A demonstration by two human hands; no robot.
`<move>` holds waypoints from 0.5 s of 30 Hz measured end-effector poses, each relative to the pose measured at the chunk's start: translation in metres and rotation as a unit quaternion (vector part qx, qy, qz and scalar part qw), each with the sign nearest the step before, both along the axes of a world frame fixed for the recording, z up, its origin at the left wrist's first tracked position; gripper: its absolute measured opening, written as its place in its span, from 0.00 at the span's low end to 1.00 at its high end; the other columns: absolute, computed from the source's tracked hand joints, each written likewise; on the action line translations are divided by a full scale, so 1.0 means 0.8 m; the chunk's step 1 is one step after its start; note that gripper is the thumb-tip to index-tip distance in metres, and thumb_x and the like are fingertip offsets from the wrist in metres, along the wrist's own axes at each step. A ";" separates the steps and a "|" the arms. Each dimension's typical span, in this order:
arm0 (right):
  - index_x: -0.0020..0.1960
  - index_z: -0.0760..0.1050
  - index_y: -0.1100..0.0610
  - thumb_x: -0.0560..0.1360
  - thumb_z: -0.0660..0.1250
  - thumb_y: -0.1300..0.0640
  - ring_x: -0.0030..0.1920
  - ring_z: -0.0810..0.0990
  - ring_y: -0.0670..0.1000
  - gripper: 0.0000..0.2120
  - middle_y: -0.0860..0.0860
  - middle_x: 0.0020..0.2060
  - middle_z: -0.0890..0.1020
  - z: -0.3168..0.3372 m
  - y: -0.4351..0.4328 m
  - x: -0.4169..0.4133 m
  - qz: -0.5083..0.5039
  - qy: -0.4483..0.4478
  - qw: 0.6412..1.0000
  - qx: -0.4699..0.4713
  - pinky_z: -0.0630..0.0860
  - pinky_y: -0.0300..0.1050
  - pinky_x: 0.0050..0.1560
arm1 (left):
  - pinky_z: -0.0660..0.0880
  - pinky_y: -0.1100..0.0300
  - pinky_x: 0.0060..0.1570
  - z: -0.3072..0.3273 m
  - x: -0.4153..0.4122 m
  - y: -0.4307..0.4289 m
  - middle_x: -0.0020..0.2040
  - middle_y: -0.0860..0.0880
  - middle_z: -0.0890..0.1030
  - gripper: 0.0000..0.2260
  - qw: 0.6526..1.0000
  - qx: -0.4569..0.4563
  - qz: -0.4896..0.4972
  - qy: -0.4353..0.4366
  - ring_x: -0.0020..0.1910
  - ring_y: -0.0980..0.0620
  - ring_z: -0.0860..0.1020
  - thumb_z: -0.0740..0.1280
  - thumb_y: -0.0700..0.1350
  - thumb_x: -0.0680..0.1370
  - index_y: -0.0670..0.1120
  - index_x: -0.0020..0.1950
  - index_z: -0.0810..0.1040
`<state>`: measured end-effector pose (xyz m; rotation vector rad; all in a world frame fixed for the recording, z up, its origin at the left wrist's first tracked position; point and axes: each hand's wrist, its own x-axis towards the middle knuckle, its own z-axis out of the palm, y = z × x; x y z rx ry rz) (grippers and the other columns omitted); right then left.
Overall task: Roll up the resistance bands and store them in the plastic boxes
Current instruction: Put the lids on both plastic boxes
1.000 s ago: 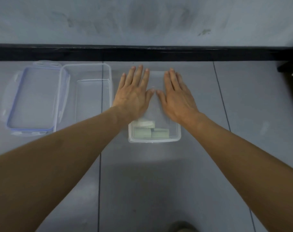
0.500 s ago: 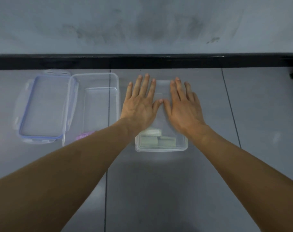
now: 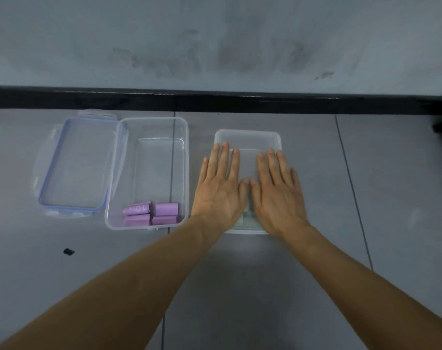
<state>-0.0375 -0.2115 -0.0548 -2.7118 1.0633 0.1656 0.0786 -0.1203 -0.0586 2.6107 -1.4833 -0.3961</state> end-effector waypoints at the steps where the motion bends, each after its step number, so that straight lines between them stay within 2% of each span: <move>1: 0.80 0.38 0.53 0.83 0.39 0.44 0.78 0.34 0.49 0.28 0.51 0.80 0.40 0.000 -0.001 0.000 -0.001 0.006 1.000 -0.002 0.46 0.57 0.78 | 0.40 0.46 0.76 0.000 0.001 -0.001 0.77 0.45 0.31 0.28 1.000 0.011 -0.009 0.002 0.75 0.47 0.29 0.38 0.57 0.82 0.46 0.78 0.35; 6: 0.80 0.38 0.51 0.82 0.36 0.42 0.78 0.35 0.50 0.29 0.50 0.80 0.40 0.003 -0.005 0.003 0.002 0.034 0.999 -0.018 0.47 0.59 0.77 | 0.41 0.44 0.76 0.021 0.015 0.001 0.78 0.44 0.32 0.28 0.997 0.033 -0.055 0.037 0.75 0.47 0.30 0.40 0.59 0.82 0.52 0.79 0.35; 11: 0.80 0.38 0.51 0.82 0.35 0.41 0.79 0.38 0.51 0.30 0.50 0.80 0.42 0.007 -0.013 0.010 0.011 0.043 0.999 -0.027 0.46 0.58 0.78 | 0.45 0.46 0.77 0.067 0.065 0.065 0.80 0.43 0.47 0.25 0.985 -0.100 -0.132 -0.049 0.79 0.46 0.41 0.45 0.57 0.84 0.51 0.80 0.49; 13: 0.80 0.38 0.51 0.82 0.34 0.41 0.79 0.39 0.51 0.30 0.51 0.80 0.42 0.009 -0.014 0.012 0.014 0.062 0.997 -0.032 0.46 0.59 0.77 | 0.48 0.45 0.77 0.074 0.113 0.108 0.80 0.43 0.53 0.24 0.986 -0.128 -0.087 -0.061 0.79 0.45 0.46 0.48 0.55 0.84 0.50 0.79 0.53; 15: 0.80 0.40 0.52 0.80 0.32 0.40 0.79 0.41 0.53 0.32 0.52 0.80 0.44 0.014 -0.016 0.013 0.016 0.073 0.996 -0.043 0.47 0.60 0.77 | 0.52 0.43 0.76 0.072 0.171 0.156 0.79 0.42 0.57 0.24 0.987 -0.146 0.010 -0.060 0.79 0.43 0.50 0.50 0.54 0.84 0.49 0.78 0.58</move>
